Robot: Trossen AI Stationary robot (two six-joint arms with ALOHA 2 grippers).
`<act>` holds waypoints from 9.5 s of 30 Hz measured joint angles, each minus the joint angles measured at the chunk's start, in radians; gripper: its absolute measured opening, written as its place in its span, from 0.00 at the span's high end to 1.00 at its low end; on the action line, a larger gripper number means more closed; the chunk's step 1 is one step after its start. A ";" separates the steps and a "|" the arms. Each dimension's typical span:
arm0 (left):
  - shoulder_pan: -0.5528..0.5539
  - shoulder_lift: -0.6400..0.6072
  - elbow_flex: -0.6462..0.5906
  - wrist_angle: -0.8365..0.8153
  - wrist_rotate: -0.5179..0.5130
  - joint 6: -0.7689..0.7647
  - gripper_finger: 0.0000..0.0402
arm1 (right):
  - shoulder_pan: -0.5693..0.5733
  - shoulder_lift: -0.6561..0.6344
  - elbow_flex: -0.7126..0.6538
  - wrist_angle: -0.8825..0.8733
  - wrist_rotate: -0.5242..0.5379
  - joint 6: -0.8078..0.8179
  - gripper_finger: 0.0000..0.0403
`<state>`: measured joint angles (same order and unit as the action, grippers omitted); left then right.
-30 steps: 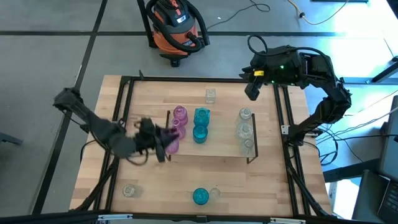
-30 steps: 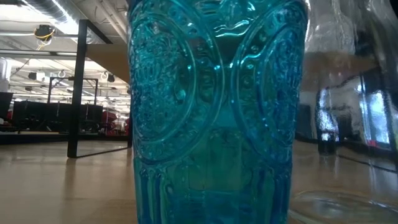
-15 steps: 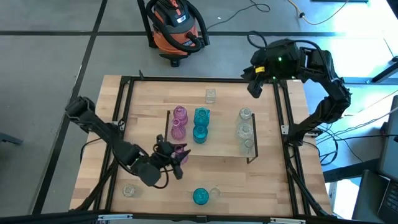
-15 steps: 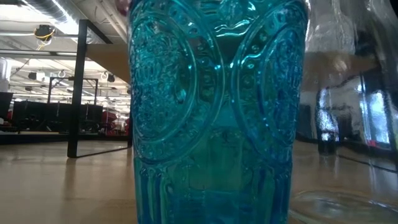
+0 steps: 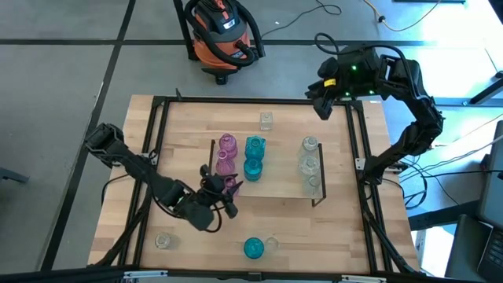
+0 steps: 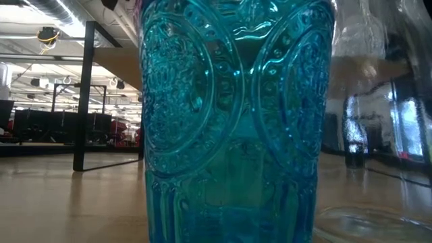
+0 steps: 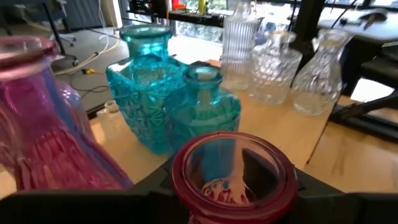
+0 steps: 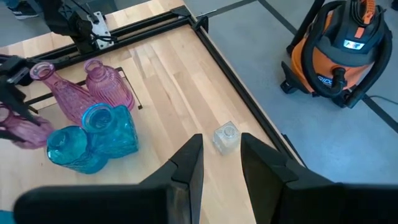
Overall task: Sort vases onto shelf
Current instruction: Put the violet vase on the shelf aligned with the other violet vase, then put the transparent vase on the shelf
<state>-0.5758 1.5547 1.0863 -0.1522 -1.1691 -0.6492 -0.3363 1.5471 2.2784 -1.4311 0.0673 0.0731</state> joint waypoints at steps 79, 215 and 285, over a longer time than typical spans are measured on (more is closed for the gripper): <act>0.021 -0.017 0.010 -0.090 0.025 0.140 0.49 | 0.002 0.015 0.000 -0.009 -0.027 0.030 0.76; 0.335 -0.808 0.012 0.189 0.352 0.547 1.00 | -0.214 0.482 -0.327 0.443 -0.058 0.210 0.53; 0.421 -0.794 0.011 0.099 0.367 0.519 1.00 | -0.004 0.242 -0.218 -0.016 -0.090 0.168 0.86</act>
<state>-0.1546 0.7611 1.0977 -0.0529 -0.8018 -0.1306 -0.3404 1.7888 2.0604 -1.4474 -0.0229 0.2408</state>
